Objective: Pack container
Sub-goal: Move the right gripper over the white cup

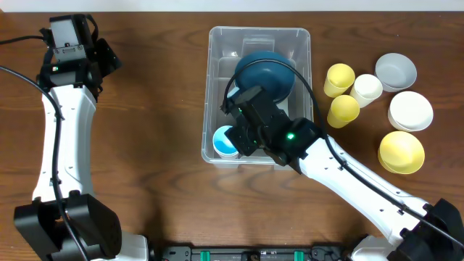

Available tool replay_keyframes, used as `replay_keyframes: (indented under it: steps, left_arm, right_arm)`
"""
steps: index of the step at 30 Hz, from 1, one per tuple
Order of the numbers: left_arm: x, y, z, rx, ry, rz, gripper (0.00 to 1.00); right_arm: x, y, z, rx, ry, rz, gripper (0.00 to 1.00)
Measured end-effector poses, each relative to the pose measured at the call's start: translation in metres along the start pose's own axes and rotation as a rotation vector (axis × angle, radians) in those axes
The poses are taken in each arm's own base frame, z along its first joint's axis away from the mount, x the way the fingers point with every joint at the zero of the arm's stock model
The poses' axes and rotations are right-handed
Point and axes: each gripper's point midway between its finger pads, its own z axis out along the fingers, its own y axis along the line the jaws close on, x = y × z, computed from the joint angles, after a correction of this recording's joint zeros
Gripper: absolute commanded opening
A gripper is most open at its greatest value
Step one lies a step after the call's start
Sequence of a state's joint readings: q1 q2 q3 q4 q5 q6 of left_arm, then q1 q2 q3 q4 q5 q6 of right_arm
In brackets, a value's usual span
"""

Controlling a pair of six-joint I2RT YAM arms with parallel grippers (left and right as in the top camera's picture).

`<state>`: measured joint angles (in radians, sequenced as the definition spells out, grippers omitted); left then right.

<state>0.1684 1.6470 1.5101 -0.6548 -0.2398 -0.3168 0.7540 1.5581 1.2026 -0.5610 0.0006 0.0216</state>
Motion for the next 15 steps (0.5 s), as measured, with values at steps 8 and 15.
replay_keyframes:
  steps: [8, 15]
  left_arm:
    - [0.0, 0.0, 0.0, 0.0, 0.0, 0.0, 0.98]
    - [0.0, 0.0, 0.0, 0.0, 0.0, 0.0, 0.98]
  right_arm:
    - [-0.027, -0.041, -0.036, 0.13, -0.072, 0.068, 0.65]
    - [-0.026, -0.157, -0.14, 0.447, -0.179, 0.373, 0.69]
